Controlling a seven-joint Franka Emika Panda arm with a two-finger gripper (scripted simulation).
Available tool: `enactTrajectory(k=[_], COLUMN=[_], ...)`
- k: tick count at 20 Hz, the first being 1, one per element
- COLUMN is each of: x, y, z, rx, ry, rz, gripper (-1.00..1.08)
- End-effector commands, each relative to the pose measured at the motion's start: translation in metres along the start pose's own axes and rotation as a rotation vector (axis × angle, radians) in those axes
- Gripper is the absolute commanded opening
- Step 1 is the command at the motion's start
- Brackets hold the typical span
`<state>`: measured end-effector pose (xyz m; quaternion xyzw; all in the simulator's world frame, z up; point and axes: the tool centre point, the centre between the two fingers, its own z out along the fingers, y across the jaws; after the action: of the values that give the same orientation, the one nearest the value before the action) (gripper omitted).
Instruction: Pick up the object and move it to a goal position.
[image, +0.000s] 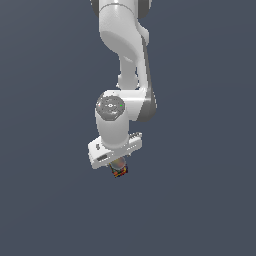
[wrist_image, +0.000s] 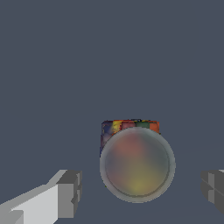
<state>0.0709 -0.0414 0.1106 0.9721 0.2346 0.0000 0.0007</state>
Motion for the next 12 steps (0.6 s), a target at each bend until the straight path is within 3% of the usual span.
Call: enactTrajectory(k=[1, 12], x=[0.001, 0.000], y=[0.002, 0.001], z=[0.002, 0.029], rx=[0.001, 0.001], ry=[0.000, 0.000], rz=[-0.013, -0.013], gripper=[1.00, 1.00])
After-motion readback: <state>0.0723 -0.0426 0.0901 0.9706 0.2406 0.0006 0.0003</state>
